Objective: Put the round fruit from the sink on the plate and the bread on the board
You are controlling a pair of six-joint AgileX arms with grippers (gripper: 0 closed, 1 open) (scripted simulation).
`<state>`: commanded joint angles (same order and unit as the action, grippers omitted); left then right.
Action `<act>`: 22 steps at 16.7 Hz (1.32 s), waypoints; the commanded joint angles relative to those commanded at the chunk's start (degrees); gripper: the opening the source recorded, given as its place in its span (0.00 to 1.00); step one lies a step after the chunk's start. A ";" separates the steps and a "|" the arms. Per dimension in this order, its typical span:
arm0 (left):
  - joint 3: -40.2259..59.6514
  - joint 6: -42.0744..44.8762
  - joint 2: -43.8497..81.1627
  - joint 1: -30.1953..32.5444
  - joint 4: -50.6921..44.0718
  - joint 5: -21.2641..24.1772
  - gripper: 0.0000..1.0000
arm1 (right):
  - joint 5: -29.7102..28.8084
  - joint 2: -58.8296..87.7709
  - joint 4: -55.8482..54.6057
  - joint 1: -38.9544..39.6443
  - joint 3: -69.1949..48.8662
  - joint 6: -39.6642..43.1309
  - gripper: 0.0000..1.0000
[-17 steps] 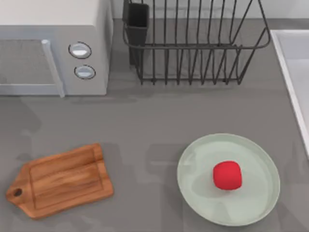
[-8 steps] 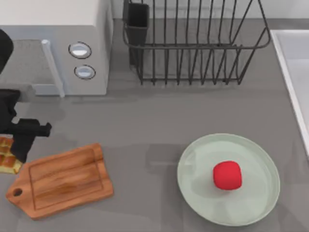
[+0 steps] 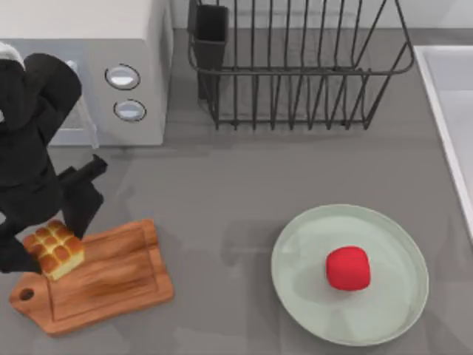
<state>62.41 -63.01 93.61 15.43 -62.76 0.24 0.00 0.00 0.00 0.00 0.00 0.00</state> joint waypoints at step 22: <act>-2.82 -47.73 -0.95 3.07 6.78 -0.92 0.00 | 0.00 0.00 0.00 0.00 0.00 0.00 1.00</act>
<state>59.59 -110.74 92.66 18.50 -55.98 -0.68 0.00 0.00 0.00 0.00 0.00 0.00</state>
